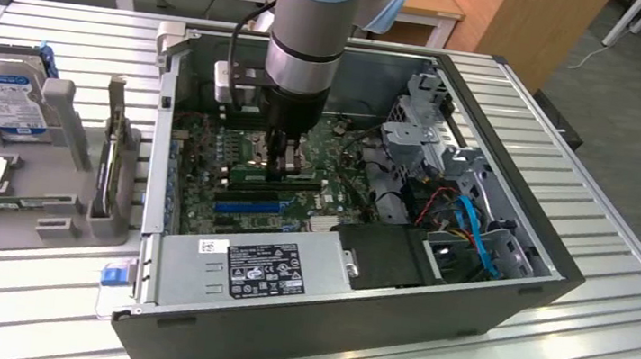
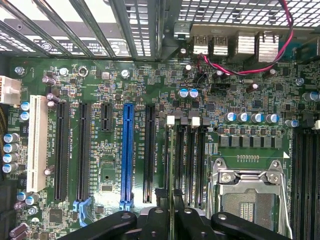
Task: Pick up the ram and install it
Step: 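Insert the ram into the slot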
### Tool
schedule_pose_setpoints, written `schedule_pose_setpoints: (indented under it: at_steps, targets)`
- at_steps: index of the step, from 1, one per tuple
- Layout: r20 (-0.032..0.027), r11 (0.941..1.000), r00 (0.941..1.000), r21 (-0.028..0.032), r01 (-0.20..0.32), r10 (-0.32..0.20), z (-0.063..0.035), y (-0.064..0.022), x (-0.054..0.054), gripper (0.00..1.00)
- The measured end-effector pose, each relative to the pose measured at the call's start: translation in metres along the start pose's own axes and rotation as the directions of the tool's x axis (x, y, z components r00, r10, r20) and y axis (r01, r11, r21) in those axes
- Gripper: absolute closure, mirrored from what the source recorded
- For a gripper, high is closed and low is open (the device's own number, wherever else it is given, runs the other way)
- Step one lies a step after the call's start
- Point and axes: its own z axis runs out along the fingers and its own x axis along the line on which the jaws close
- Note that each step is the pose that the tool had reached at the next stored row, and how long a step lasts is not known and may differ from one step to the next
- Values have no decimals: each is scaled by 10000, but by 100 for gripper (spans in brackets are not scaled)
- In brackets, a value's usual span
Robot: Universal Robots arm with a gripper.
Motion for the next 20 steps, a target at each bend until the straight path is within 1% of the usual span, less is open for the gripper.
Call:
schedule_pose_setpoints:
  at_steps: [4, 11, 12, 20]
  targets:
    - [14, 10000, 10000, 0, 3, -3, 0, -1, 0, 86]
    - [18, 10000, 10000, 0, 41, -41, 0, -9, 1, 86]
    - [27, 10000, 10000, 5, 47, -47, 2, -10, -1, 86]
    - [19, 10000, 10000, 0, 51, -51, 0, -10, 0, 86]
